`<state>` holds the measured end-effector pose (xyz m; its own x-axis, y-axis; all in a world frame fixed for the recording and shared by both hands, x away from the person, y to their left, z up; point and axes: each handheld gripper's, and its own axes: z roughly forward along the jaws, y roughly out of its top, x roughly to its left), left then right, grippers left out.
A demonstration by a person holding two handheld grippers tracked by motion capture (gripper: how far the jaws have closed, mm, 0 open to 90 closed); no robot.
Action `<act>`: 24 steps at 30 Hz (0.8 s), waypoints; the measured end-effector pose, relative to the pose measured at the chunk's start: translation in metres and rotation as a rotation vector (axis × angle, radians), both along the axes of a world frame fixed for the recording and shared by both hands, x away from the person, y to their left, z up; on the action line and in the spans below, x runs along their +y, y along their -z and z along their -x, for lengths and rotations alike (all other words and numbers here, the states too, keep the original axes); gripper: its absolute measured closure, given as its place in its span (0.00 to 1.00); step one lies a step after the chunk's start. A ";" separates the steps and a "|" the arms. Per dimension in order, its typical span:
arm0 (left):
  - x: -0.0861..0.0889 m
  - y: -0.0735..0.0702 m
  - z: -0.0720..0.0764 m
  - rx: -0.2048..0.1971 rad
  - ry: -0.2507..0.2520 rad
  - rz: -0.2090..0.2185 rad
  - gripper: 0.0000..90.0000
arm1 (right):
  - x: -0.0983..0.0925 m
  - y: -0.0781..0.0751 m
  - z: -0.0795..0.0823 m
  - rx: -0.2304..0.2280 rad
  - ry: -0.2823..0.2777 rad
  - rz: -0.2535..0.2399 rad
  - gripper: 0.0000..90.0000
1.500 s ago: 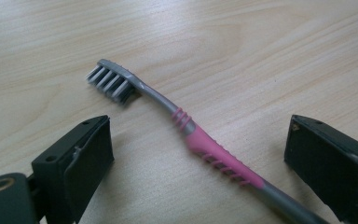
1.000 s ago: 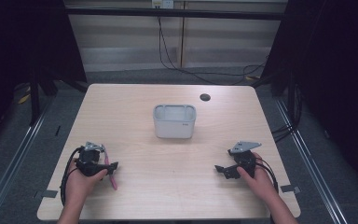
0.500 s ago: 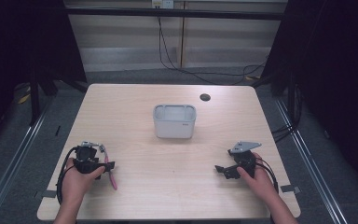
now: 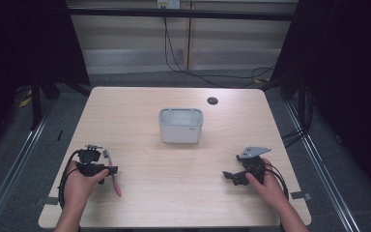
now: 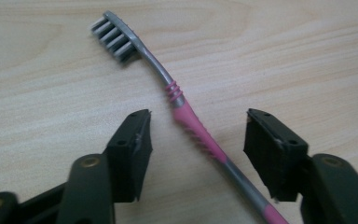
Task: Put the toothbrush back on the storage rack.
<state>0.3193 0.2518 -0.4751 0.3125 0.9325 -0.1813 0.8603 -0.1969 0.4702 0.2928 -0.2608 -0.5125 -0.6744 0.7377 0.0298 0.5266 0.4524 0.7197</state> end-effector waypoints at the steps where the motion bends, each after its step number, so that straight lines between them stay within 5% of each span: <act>1: -0.001 -0.001 -0.001 0.018 -0.015 -0.007 0.51 | 0.000 0.000 0.000 -0.001 -0.001 0.000 0.12; 15: -0.007 -0.002 -0.006 0.069 -0.062 -0.014 0.62 | 0.000 0.000 0.000 0.000 -0.001 0.000 0.12; 24: -0.013 -0.002 -0.007 0.087 -0.085 -0.023 0.78 | 0.000 0.000 0.000 0.000 -0.001 0.000 0.12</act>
